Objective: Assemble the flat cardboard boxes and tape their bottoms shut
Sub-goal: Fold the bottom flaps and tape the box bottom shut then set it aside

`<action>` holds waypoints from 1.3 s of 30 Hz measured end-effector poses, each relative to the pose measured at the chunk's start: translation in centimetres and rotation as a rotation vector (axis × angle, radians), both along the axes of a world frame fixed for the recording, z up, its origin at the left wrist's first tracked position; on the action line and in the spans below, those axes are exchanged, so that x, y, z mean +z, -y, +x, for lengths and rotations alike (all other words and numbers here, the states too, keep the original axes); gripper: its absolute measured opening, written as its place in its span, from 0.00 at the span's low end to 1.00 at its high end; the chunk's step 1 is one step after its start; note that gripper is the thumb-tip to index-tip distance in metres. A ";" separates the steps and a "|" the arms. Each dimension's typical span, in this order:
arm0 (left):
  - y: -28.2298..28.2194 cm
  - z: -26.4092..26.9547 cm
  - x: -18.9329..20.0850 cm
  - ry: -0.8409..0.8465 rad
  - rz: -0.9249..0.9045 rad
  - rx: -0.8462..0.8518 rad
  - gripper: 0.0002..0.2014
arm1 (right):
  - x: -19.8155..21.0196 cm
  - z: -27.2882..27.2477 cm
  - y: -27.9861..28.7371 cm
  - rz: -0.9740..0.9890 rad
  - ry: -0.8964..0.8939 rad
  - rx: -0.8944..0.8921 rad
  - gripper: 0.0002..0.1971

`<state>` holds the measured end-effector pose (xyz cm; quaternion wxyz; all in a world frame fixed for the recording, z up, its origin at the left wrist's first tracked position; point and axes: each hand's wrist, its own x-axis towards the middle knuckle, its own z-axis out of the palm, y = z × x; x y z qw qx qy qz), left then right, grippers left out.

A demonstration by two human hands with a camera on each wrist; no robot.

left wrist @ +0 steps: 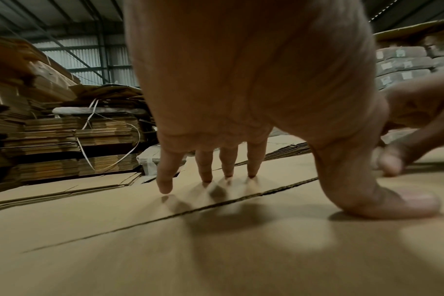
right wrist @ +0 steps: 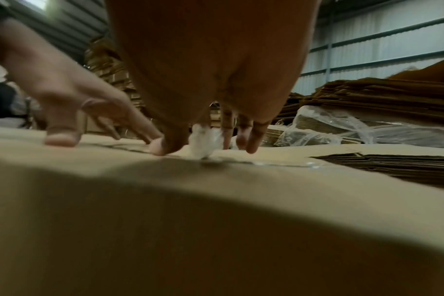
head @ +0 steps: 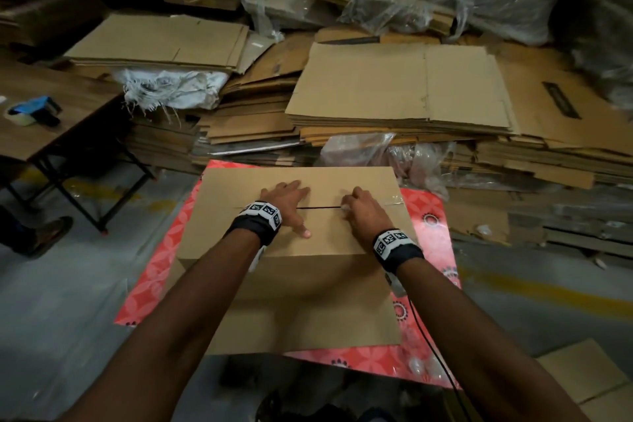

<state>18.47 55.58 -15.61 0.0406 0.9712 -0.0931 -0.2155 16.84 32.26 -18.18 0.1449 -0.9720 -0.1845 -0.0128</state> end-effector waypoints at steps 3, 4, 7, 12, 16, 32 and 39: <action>1.8 -0.3 1.2 0.072 0.076 -0.087 0.49 | -0.3 0.4 -0.7 0.159 -0.044 -0.087 0.15; 2.5 -0.4 1.5 0.100 0.065 -0.127 0.47 | -0.4 0.5 -0.8 0.196 -0.050 -0.100 0.19; 4.5 -0.7 1.2 0.097 -0.108 -0.162 0.49 | -0.3 0.7 -0.6 0.360 -0.015 -0.160 0.36; 5.4 -1.2 -0.3 0.072 -0.120 -0.127 0.48 | -0.4 0.9 0.5 0.256 0.093 -0.249 0.15; 5.2 -0.9 -0.1 0.066 -0.118 -0.123 0.47 | -1.3 1.1 1.4 0.183 0.084 -0.254 0.09; 6.7 -0.5 0.8 -0.004 0.002 -0.089 0.54 | -1.3 3.0 3.4 1.322 -0.351 -0.400 0.14; 9.9 -1.1 0.9 -0.025 -0.035 -0.192 0.57 | 0.5 3.7 5.2 1.130 -0.273 -0.451 0.14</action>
